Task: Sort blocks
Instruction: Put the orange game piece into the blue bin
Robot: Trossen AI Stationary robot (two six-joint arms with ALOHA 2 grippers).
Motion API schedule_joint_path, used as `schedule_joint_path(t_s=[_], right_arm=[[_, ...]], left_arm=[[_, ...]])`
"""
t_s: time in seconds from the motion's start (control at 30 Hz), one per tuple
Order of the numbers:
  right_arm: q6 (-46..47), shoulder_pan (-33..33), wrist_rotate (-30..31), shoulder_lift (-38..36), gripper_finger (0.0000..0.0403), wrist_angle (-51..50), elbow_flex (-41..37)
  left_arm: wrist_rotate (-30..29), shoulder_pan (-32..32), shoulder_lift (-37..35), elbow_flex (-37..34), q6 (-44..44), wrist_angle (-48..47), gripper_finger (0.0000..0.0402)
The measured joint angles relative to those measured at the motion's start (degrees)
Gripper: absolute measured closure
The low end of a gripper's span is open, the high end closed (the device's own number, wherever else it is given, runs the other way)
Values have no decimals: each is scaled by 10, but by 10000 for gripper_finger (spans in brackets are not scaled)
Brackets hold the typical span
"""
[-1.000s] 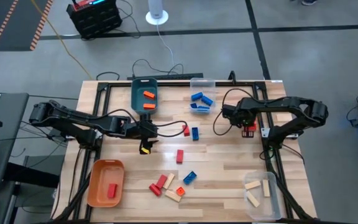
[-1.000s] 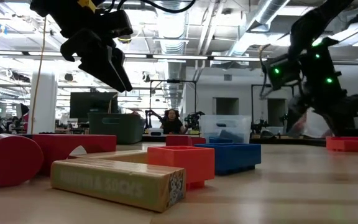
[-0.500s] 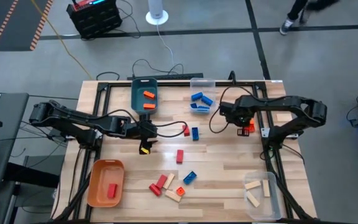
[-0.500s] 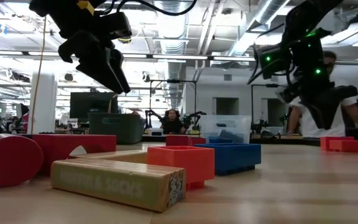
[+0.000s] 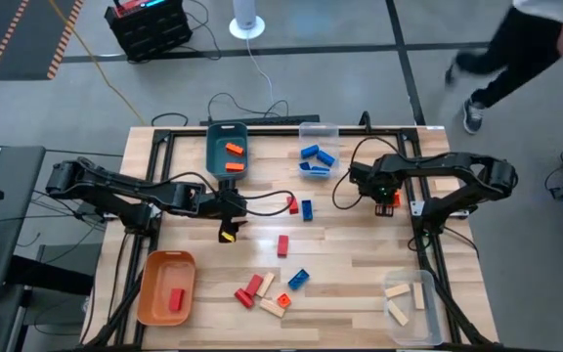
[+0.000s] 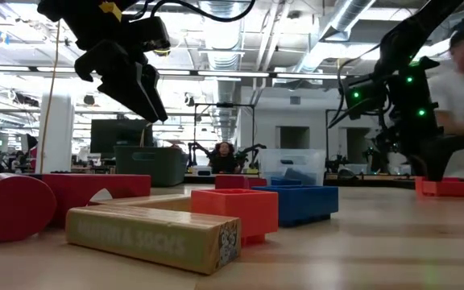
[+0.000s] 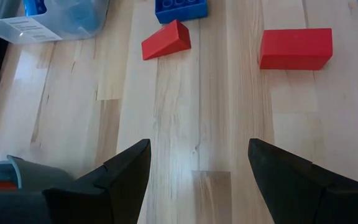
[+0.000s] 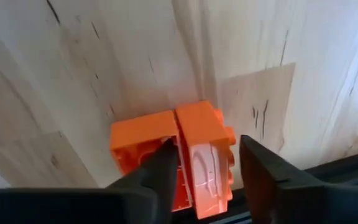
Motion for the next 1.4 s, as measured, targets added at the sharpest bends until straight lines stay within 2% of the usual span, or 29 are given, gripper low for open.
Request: schedule_joint_path(t_s=[0.23, 0.37, 0.83, 1.13, 1.4], right_arm=[[-5, 3, -5, -1, 354, 6, 0], [-5, 7, -10, -1, 394, 0, 4], [10, 49, -23, 0, 395, -37, 94], [28, 95, -61, 0, 395, -34, 142], [51, 136, -117, 0, 395, 18, 171]], left_arm=[[0, 0, 0, 0, 4, 1, 139], [0, 0, 0, 0, 4, 1, 139], [0, 0, 0, 0, 0, 1, 139], [0, 0, 0, 0, -2, 0, 139], [0, 0, 0, 0, -4, -2, 139]])
